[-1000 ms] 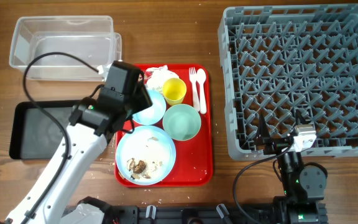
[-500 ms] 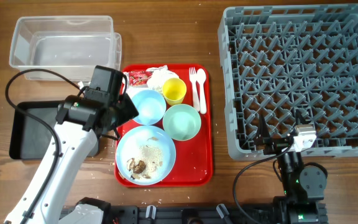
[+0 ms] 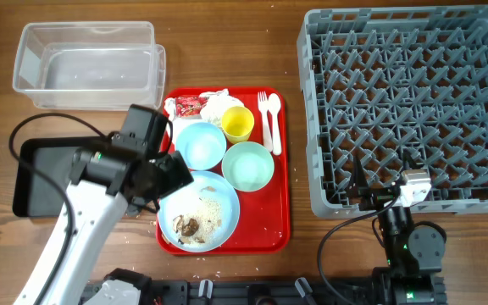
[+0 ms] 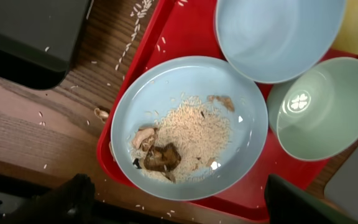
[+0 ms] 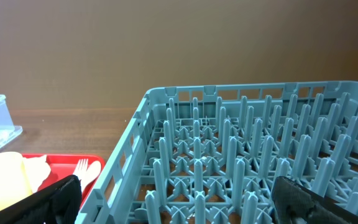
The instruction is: Sort waste into correct bins and load items into the dishwasher rack
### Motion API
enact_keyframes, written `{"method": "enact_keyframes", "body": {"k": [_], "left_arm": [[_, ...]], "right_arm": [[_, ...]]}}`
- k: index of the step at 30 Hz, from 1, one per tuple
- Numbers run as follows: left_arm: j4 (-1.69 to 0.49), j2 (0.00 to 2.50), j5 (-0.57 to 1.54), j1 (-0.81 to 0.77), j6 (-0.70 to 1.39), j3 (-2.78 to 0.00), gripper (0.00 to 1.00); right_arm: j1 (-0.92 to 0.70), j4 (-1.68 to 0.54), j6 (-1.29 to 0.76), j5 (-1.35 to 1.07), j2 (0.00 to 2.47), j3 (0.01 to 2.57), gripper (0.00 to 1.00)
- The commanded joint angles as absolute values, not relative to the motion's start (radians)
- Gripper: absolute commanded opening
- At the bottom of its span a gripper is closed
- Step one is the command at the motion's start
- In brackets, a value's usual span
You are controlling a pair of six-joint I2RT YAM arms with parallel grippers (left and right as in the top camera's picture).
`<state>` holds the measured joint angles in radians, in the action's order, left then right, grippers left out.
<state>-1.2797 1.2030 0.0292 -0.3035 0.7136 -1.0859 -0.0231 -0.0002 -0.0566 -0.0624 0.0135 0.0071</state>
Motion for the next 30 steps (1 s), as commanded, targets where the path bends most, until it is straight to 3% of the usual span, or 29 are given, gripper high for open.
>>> {"method": "enact_keyframes", "body": {"k": [1, 23, 30], "left_arm": [[-1.298, 1.105, 0.044, -0.35, 0.746, -1.096, 0.91], [-1.329, 1.014, 0.041, -0.525, 0.798, -1.03, 0.92], [-1.327, 0.803, 0.005, -0.572, 0.831, -1.03, 0.92]], "right_arm": [[-0.025, 0.002, -0.071, -0.052, 0.01, 0.005, 1.0], [-0.025, 0.002, -0.071, -0.052, 0.01, 0.005, 1.0], [-0.025, 0.002, -0.071, -0.052, 0.01, 0.005, 1.0]]}}
